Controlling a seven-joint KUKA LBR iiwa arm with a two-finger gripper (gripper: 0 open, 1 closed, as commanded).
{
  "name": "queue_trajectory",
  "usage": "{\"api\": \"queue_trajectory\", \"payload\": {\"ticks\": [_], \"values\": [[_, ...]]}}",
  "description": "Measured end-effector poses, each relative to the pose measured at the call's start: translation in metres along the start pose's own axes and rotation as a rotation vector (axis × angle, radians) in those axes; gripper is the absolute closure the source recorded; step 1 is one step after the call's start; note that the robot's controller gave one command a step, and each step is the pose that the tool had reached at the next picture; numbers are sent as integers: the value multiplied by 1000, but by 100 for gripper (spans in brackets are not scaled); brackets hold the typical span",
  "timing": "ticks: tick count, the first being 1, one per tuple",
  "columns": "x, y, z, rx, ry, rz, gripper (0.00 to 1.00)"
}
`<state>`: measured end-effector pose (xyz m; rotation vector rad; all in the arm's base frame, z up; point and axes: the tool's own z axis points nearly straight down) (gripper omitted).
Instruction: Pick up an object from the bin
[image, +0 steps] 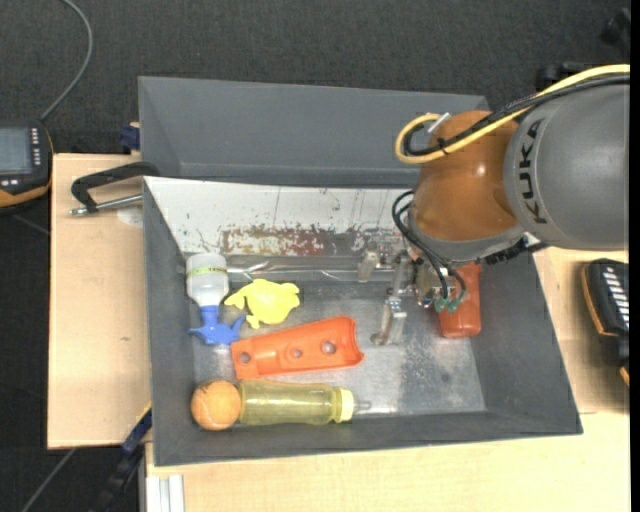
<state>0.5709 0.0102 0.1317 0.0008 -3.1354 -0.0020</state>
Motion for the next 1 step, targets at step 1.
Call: {"api": "queue_trajectory", "payload": {"ticks": [1], "values": [[-2,0,-5,0,-9,0,0]]}}
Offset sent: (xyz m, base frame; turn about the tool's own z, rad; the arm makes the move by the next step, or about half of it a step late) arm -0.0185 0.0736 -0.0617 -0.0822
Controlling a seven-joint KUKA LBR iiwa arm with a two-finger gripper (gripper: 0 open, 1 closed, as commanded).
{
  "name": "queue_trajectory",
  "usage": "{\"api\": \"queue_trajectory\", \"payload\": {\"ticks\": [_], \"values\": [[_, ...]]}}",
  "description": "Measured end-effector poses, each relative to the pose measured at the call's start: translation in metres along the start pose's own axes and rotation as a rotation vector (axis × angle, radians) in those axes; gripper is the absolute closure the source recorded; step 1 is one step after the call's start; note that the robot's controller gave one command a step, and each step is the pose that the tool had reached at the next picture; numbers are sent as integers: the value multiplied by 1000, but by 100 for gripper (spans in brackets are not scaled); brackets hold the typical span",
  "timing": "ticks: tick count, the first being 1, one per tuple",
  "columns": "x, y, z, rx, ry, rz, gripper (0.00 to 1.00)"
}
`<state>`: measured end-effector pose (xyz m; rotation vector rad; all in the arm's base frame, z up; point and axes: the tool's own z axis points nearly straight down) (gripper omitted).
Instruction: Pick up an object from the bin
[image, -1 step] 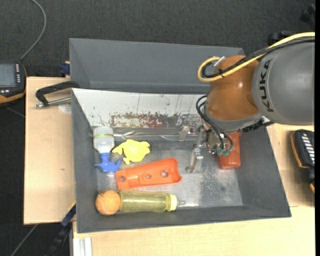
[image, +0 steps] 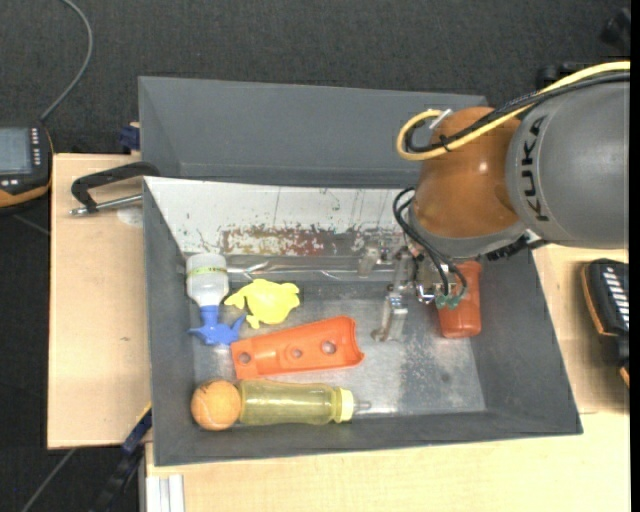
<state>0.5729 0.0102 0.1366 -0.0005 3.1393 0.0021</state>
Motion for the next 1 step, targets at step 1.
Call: {"api": "queue_trajectory", "payload": {"ticks": [1], "values": [[18,69,61,-2,4,-76,0]]}}
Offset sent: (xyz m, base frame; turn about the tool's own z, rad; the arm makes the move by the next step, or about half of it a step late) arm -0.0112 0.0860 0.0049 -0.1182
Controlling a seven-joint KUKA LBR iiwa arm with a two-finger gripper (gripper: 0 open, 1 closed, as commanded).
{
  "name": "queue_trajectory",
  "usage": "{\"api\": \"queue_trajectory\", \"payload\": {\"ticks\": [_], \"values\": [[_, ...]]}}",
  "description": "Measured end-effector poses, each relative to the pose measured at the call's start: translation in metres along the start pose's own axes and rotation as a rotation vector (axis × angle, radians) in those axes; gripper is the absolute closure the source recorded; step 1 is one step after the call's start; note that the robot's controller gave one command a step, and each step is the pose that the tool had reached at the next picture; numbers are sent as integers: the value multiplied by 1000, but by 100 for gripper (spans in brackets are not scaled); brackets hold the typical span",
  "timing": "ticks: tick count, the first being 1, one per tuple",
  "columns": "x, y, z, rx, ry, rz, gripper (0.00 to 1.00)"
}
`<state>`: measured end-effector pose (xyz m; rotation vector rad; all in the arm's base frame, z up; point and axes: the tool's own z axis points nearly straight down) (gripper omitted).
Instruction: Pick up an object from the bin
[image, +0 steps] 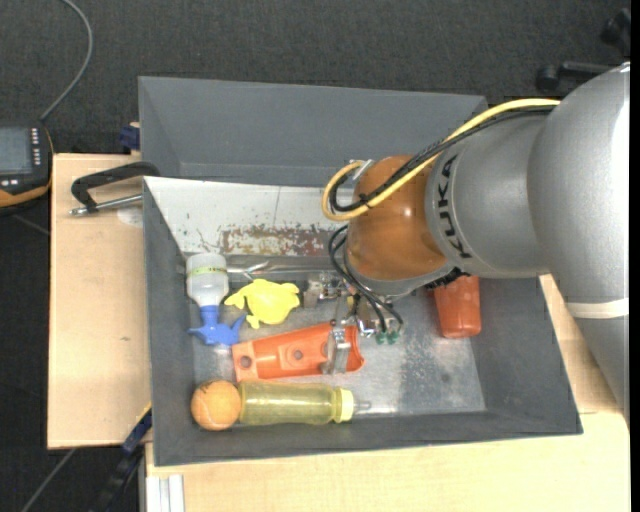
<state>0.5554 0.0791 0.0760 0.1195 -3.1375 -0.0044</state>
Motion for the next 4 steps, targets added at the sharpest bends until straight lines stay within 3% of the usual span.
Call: {"api": "queue_trajectory", "payload": {"ticks": [1,2,3,4], "values": [[-6,17,-53,0,-5,-36,0],[0,28,-64,0,-12,-220,0],[6,20,-9,-1,-8,-250,0],[13,12,5,-1,-15,-303,100]]}}
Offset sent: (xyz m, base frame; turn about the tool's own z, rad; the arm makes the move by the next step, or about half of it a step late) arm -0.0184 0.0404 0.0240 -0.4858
